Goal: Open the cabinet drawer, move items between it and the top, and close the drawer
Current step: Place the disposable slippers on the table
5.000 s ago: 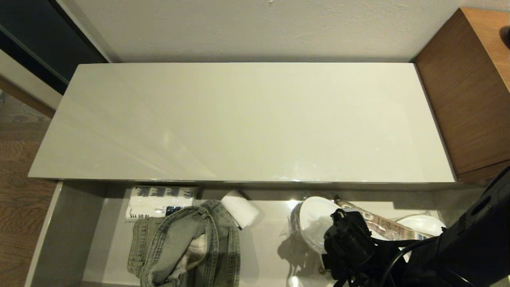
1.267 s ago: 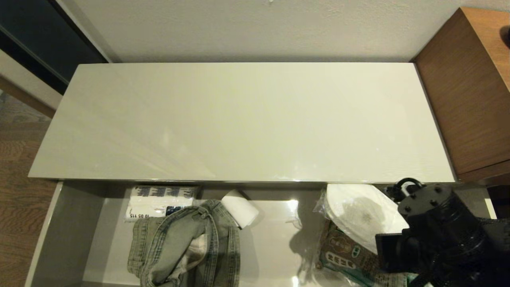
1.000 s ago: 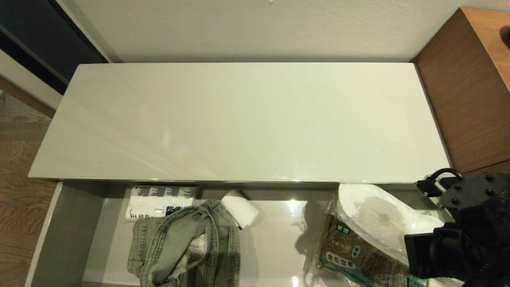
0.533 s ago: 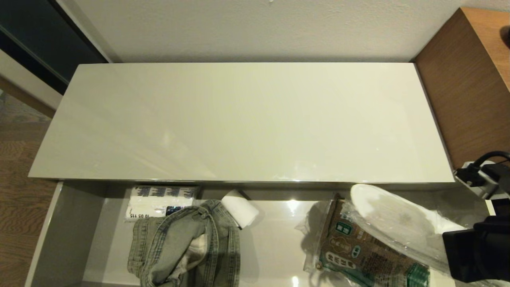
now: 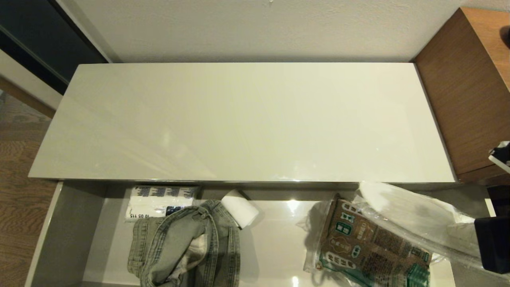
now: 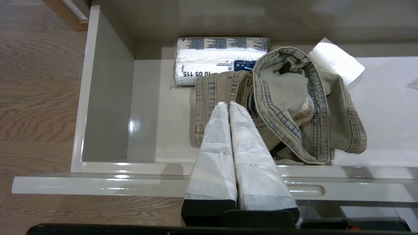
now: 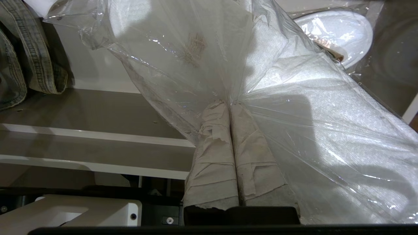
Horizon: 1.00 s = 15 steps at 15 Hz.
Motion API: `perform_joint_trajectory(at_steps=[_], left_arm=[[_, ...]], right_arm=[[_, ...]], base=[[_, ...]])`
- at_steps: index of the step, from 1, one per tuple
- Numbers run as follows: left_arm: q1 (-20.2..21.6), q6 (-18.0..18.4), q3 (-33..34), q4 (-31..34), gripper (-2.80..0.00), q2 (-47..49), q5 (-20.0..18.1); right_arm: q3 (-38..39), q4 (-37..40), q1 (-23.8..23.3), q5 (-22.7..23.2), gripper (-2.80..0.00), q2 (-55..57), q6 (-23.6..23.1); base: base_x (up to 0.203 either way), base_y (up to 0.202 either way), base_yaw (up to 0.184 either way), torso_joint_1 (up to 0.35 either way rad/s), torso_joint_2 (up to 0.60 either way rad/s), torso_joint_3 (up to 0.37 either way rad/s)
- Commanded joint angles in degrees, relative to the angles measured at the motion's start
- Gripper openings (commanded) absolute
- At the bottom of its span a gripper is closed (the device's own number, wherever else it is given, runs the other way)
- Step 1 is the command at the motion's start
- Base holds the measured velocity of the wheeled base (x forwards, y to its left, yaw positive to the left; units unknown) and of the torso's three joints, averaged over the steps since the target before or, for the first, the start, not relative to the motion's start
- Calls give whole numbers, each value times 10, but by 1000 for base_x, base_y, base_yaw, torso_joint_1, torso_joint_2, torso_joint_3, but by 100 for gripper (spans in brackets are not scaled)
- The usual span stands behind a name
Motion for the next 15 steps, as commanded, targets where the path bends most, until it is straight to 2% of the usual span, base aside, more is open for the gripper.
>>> perform_joint_trajectory(at_steps=[1, 5, 9, 11, 15], left_arm=[[0, 0, 0, 0, -280, 1, 0], [0, 0, 0, 0, -280, 1, 0], [0, 0, 0, 0, -280, 1, 0], [0, 0, 0, 0, -280, 1, 0], [0, 0, 0, 0, -280, 1, 0]], right_arm=[[-13, 10, 0, -2, -280, -6, 2], [-36, 42, 0, -5, -280, -19, 1], [-38, 26, -13, -8, -280, -15, 4], [-41, -19, -48, -7, -280, -2, 6], [-78, -165, -151, -15, -280, 49, -2]], base=[[0, 0, 0, 0, 0, 0], [0, 0, 0, 0, 0, 0], [0, 0, 0, 0, 0, 0], [0, 0, 0, 0, 0, 0], [0, 0, 0, 0, 0, 0]])
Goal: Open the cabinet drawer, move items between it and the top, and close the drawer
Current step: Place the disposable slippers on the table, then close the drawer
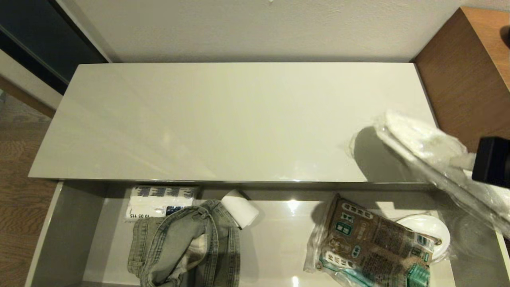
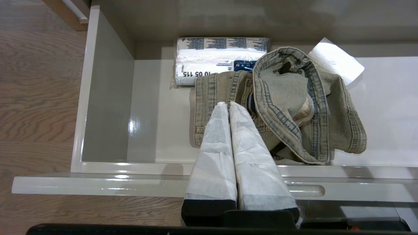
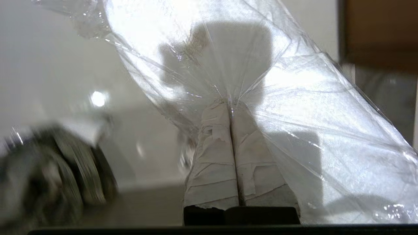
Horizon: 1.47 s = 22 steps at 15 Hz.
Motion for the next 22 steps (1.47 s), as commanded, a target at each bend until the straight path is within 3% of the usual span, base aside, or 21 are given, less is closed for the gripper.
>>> perform_joint_trajectory(at_steps=[1, 5, 7, 10, 13, 14, 19, 22], left_arm=[[0, 0, 0, 0, -280, 1, 0], [0, 0, 0, 0, -280, 1, 0], [0, 0, 0, 0, -280, 1, 0], [0, 0, 0, 0, -280, 1, 0], [0, 0, 0, 0, -280, 1, 0], [0, 0, 0, 0, -280, 1, 0], [0, 0, 0, 0, -280, 1, 0], [0, 0, 0, 0, -280, 1, 0]], right_arm=[[-21, -59, -38, -3, -280, 35, 0], [-59, -175, -54, -17, -280, 131, -1], [-49, -269, -74, -43, -280, 179, -7], [-6, -475, -134, -81, -280, 245, -89], [16, -563, -152, -125, -280, 255, -181], [16, -564, -152, -126, 0, 250, -183], [21, -527, -142, -124, 0, 197, -185], [10, -434, -117, -109, 0, 132, -187]], base=[[0, 0, 0, 0, 0, 0], [0, 0, 0, 0, 0, 0], [0, 0, 0, 0, 0, 0], [0, 0, 0, 0, 0, 0], [0, 0, 0, 0, 0, 0], [0, 0, 0, 0, 0, 0], [0, 0, 0, 0, 0, 0], [0, 0, 0, 0, 0, 0]])
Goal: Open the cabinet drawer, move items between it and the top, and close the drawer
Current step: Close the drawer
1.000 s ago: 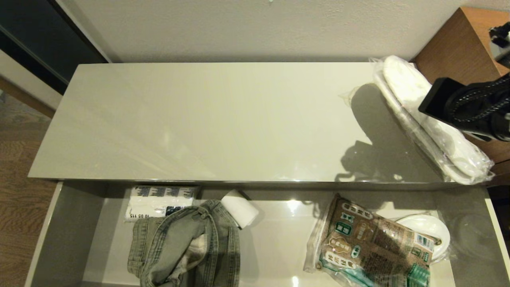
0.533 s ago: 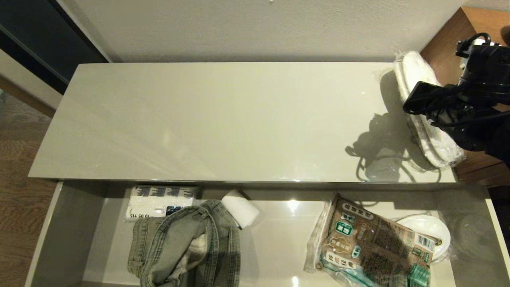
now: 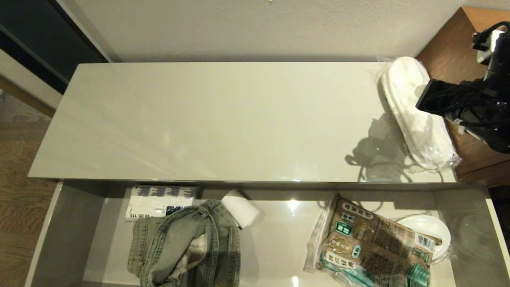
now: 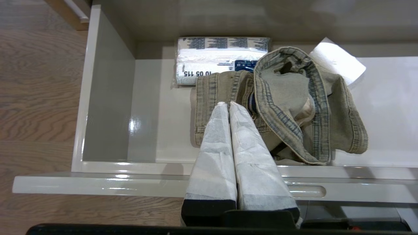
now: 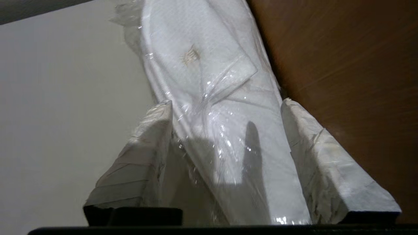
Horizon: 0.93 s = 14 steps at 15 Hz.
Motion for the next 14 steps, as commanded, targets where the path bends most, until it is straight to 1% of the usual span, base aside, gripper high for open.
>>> perform_joint_trajectory(at_steps=[1, 2, 3, 4, 6, 8, 10, 11, 12, 13, 14], left_arm=[[0, 0, 0, 0, -280, 1, 0], [0, 0, 0, 0, -280, 1, 0], [0, 0, 0, 0, -280, 1, 0], [0, 0, 0, 0, -280, 1, 0], [0, 0, 0, 0, -280, 1, 0], [0, 0, 0, 0, -280, 1, 0], [0, 0, 0, 0, -280, 1, 0], [0, 0, 0, 0, -280, 1, 0], [0, 0, 0, 0, -280, 1, 0], [0, 0, 0, 0, -280, 1, 0], [0, 0, 0, 0, -280, 1, 0]], right_arm=[[-7, 72, 22, 15, 0, -74, -3], [-10, 143, 34, 34, 0, -111, -5], [-17, 237, 45, 51, -280, -150, -6], [-27, 347, 54, 63, -280, -198, -2], [-46, 486, 62, 72, -280, -259, 21], [-63, 662, 64, 76, -280, -351, 49], [-83, 858, 53, 90, -280, -455, 94], [-98, 958, 30, 105, -280, -495, 120], [-123, 1033, -13, 134, -280, -523, 138], [-164, 1066, -57, 184, -280, -549, 146], [-202, 1073, -90, 232, -280, -571, 148]], base=[[0, 0, 0, 0, 0, 0], [0, 0, 0, 0, 0, 0], [0, 0, 0, 0, 0, 0], [0, 0, 0, 0, 0, 0], [0, 0, 0, 0, 0, 0], [0, 0, 0, 0, 0, 0], [0, 0, 0, 0, 0, 0], [0, 0, 0, 0, 0, 0], [0, 0, 0, 0, 0, 0], [0, 0, 0, 0, 0, 0], [0, 0, 0, 0, 0, 0]])
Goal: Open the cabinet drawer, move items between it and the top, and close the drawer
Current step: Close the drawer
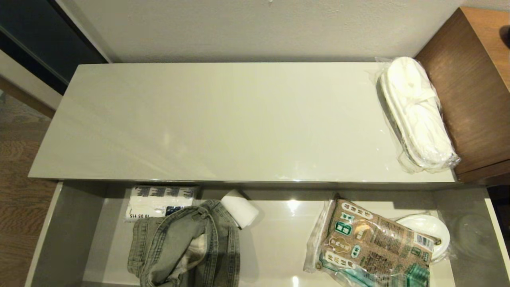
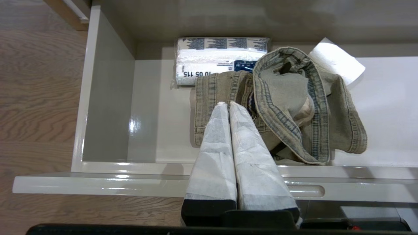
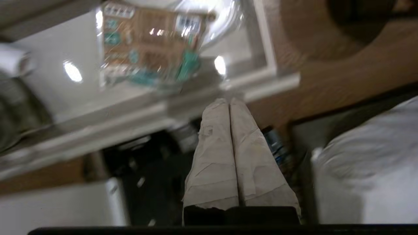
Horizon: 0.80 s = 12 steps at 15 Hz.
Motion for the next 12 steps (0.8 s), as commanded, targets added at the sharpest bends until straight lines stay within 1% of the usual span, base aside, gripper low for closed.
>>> perform_joint_trajectory(at_steps=[1, 2, 4, 5, 6, 8, 10, 11, 12], left_arm=[[0, 0, 0, 0, -280, 1, 0], [0, 0, 0, 0, -280, 1, 0], [0, 0, 0, 0, -280, 1, 0], [0, 0, 0, 0, -280, 1, 0], [0, 0, 0, 0, -280, 1, 0], [0, 0, 0, 0, -280, 1, 0], [0, 0, 0, 0, -280, 1, 0], [0, 0, 0, 0, -280, 1, 0], [0, 0, 0, 0, -280, 1, 0]], right_arm=[[-48, 55, -50, 62, -280, -93, -6], [-42, 57, -61, 74, -280, -126, -13], [11, 60, -90, 88, -280, -189, -31], [37, 60, -102, 90, -280, -224, -49], [59, 61, -108, 91, -280, -249, -69], [116, 61, -112, 85, -280, -332, -136], [158, 57, -115, 79, -280, -362, -184], [168, 46, -116, 79, -280, -360, -193], [183, 5, -115, 79, -280, -360, -189]], base=[[0, 0, 0, 0, 0, 0], [0, 0, 0, 0, 0, 0], [0, 0, 0, 0, 0, 0], [0, 0, 0, 0, 0, 0], [0, 0, 0, 0, 0, 0], [0, 0, 0, 0, 0, 0], [0, 0, 0, 0, 0, 0], [0, 0, 0, 0, 0, 0], [0, 0, 0, 0, 0, 0]])
